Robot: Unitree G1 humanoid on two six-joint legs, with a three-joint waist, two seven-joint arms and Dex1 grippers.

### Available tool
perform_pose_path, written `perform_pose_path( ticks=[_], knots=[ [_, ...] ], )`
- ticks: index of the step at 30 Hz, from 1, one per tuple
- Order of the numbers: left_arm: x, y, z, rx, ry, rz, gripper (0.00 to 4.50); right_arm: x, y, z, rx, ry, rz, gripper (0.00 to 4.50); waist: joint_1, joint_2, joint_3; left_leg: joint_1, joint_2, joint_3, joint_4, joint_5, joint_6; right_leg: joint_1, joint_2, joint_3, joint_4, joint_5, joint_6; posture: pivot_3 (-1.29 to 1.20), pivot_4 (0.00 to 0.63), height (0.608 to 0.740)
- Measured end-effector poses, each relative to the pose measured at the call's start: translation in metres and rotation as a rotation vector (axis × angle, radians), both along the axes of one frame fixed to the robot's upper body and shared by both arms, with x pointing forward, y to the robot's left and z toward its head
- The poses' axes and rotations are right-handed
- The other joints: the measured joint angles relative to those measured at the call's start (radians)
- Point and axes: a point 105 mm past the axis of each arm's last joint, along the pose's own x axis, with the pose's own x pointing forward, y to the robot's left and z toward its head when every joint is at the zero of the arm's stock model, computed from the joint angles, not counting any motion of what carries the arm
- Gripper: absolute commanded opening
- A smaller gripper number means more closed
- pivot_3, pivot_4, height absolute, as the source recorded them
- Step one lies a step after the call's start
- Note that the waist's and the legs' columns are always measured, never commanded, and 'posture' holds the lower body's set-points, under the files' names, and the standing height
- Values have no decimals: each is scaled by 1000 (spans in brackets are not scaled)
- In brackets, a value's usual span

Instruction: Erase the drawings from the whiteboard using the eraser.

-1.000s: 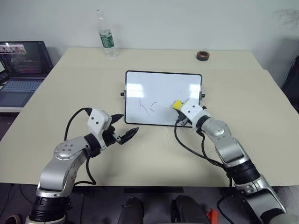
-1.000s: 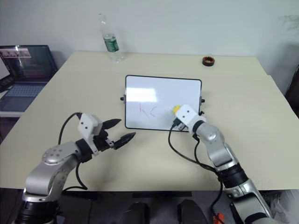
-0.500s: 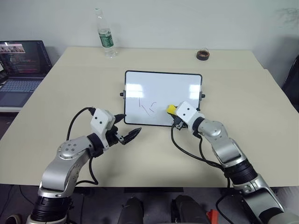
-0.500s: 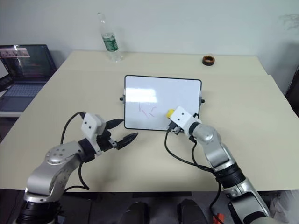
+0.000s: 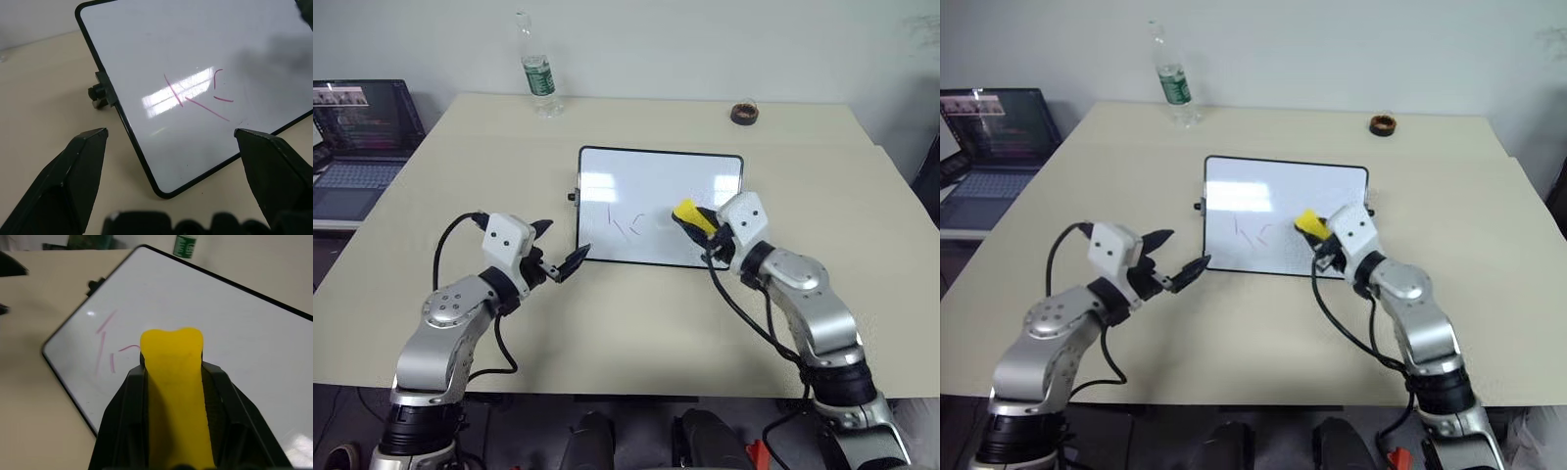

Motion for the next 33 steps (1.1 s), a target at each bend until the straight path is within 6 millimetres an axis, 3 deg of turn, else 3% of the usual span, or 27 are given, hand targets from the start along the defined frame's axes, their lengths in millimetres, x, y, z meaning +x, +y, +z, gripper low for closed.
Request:
perform_pose_path(
  ticks=[3,10,15,22,28,33],
  knots=[
    [-5,13,-10,8,9,42,4500,-17,-2,-5,9,30,54,1099,-1,0,0,0,0,0,0,0,0,0,0,0,0,0,0,0,150,740],
    [-14,37,-22,-4,-11,126,4500,-32,-3,-14,42,79,94,1099,1,0,0,1,0,0,0,0,0,1,0,0,1,0,0,0,150,740],
    [-15,56,-29,-24,-3,197,4500,-38,10,-22,46,103,142,1099,0,0,0,1,0,0,0,0,0,0,1,-1,1,0,0,0,150,740],
    [-17,55,-29,-24,7,181,4500,-42,16,-29,-26,83,197,1099,1,0,0,1,0,0,0,0,0,1,0,-1,0,0,0,0,150,740],
    [-17,42,-9,7,-27,143,4500,-45,21,-33,-53,85,252,1099,1,0,0,1,0,0,0,0,0,1,1,-1,1,0,0,0,150,740],
    [-15,37,-10,12,-7,131,4500,-37,35,-32,-98,31,290,1099,-2,0,0,2,0,0,0,0,0,1,1,-1,1,0,0,0,150,740]
  ],
)
